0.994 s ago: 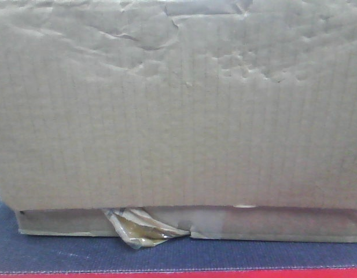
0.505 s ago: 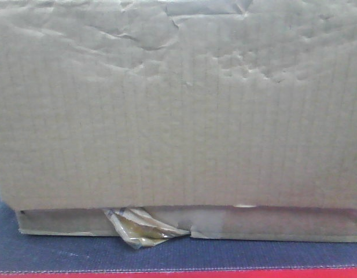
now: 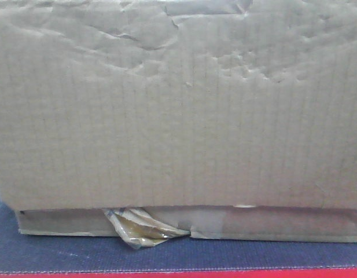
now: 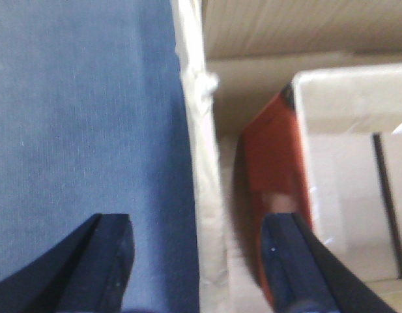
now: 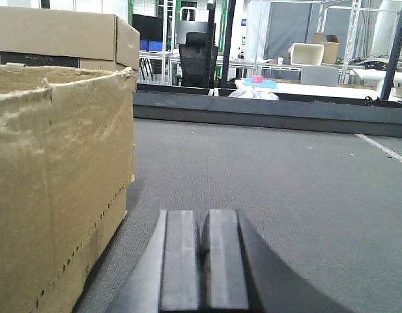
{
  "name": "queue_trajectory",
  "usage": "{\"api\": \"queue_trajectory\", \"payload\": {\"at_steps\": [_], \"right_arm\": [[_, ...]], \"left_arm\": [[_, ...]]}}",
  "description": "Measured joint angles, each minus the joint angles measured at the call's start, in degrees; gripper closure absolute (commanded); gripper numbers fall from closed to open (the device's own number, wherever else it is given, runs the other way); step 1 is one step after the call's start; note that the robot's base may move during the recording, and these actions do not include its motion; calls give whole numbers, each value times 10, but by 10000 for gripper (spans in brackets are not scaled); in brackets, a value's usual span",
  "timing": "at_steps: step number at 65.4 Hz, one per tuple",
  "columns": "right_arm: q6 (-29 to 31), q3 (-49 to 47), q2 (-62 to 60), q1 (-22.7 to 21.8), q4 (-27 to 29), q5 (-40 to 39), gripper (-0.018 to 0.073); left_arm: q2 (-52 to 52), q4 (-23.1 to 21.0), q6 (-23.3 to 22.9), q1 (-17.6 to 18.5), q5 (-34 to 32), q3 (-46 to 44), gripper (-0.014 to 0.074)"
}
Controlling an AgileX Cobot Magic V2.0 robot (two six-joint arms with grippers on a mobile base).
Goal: Stack two boxes on right shelf middle
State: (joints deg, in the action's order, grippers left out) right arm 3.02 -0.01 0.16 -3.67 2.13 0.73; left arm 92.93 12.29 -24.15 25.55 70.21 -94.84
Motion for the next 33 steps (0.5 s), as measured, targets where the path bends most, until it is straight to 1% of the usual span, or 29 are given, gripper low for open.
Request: {"api": "queue_trajectory", "payload": {"at_steps": [10, 19, 33], "right_arm": [[0, 0, 0, 0, 0, 0, 720], [0, 0, 0, 0, 0, 0, 720], [0, 0, 0, 0, 0, 0, 720]], "left_arm": [[0, 0, 1, -5, 0, 16, 257], [5, -13, 1, -16, 0, 19, 257], [23, -32, 1, -16, 0, 20, 258]]}}
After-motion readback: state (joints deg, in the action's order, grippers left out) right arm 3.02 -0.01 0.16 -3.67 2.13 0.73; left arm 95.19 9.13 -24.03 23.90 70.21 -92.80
